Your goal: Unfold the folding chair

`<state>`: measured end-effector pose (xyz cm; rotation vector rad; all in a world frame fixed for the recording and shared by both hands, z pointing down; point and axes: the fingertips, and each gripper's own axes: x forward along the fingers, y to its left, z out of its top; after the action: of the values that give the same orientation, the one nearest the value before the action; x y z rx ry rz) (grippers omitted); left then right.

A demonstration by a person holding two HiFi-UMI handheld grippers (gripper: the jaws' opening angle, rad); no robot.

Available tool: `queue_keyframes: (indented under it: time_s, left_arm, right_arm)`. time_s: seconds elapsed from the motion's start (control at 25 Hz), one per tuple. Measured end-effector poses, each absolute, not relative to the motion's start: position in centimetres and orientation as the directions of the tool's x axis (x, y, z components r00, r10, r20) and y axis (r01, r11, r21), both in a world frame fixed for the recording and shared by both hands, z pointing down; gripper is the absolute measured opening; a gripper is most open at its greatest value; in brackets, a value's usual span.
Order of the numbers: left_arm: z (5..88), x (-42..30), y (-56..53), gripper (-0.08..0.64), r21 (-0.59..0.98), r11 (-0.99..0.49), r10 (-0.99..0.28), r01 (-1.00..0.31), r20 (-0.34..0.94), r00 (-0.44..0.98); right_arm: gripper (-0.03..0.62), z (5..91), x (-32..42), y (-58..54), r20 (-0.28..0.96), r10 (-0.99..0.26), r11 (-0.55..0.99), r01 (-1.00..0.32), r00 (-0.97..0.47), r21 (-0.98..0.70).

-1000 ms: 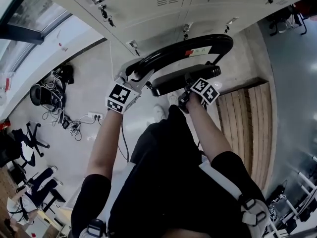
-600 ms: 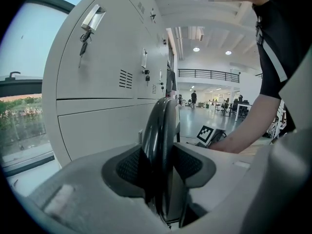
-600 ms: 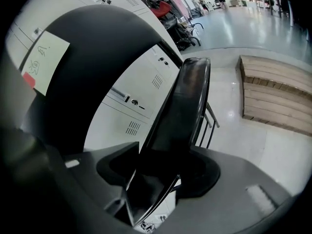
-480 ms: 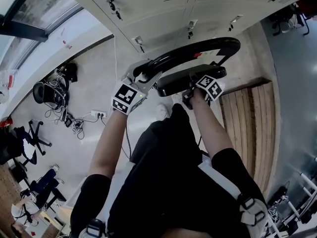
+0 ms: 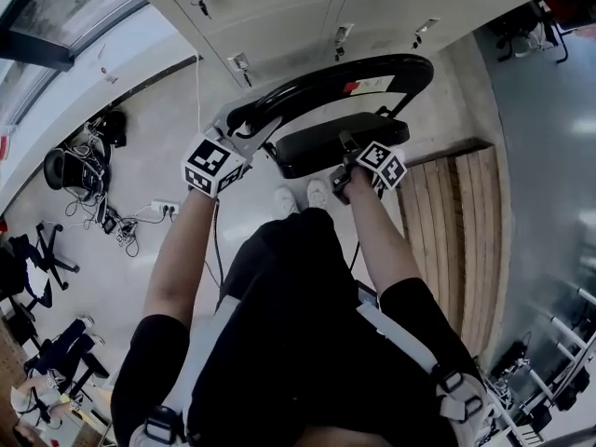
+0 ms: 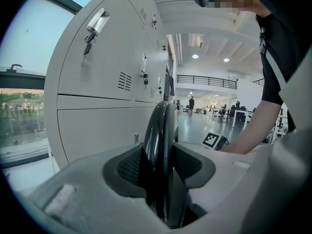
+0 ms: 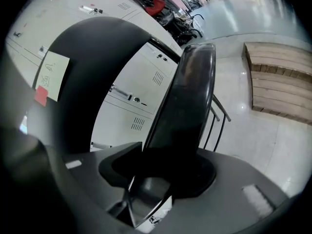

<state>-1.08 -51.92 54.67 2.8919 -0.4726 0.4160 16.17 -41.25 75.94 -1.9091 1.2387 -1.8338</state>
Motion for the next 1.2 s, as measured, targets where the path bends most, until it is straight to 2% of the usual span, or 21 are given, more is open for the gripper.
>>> queue_keyframes:
  time_s: [0.52,1.2]
  left_arm:
    - [56.2,-1.0,-51.3,0.173,0.151,-0.916,-0.319,-0.372,0.289,0.903]
    - [58.4,-0.4,-47.8,0.186,0.128,-0.901,-0.366,-0.414,0.285,0.886]
  right_arm:
    - [0.201,78.6,16.6,-32.0,0.665,-0.722,-0.601,-0.303,-0.191,-0.74]
    - [0.233,84.8,17.1,-21.0,0.633,-0.733,-0.585,-0.245,-0.248,-0.773]
